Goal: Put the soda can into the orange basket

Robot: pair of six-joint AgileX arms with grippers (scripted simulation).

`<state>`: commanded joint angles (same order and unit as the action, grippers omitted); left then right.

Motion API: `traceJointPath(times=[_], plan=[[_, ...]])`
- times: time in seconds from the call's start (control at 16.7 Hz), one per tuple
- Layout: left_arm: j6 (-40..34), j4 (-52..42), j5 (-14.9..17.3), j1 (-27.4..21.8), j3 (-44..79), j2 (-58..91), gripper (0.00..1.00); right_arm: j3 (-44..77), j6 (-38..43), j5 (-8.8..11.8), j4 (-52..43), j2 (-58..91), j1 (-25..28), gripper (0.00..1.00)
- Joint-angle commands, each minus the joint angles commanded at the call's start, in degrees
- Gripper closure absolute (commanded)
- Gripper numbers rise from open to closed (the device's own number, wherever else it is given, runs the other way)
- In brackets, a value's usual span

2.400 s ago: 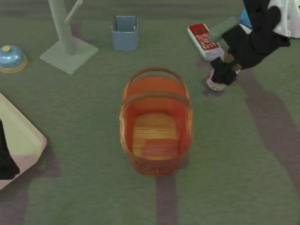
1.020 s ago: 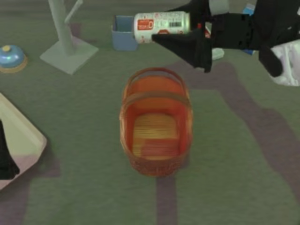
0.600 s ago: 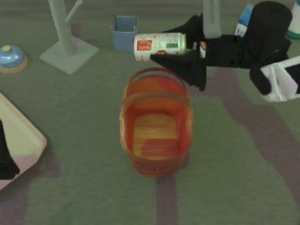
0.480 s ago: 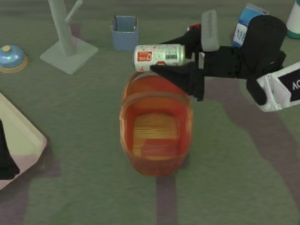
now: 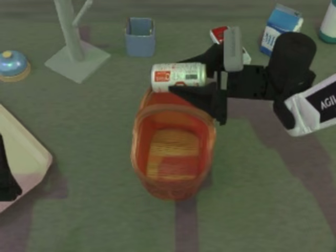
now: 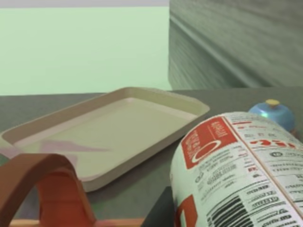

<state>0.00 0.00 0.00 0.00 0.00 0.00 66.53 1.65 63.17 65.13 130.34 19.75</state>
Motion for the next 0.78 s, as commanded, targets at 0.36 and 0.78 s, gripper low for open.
traceJointPath(times=[0.36,0.78], plan=[[0.0,0.0,0.0,0.0,0.0,0.0,0.00,0.0,0.0,0.0,0.0,0.0,0.0,0.47],[0.0,0.0,0.0,0.0,0.0,0.0,0.00,0.0,0.0,0.0,0.0,0.0,0.0,0.00]])
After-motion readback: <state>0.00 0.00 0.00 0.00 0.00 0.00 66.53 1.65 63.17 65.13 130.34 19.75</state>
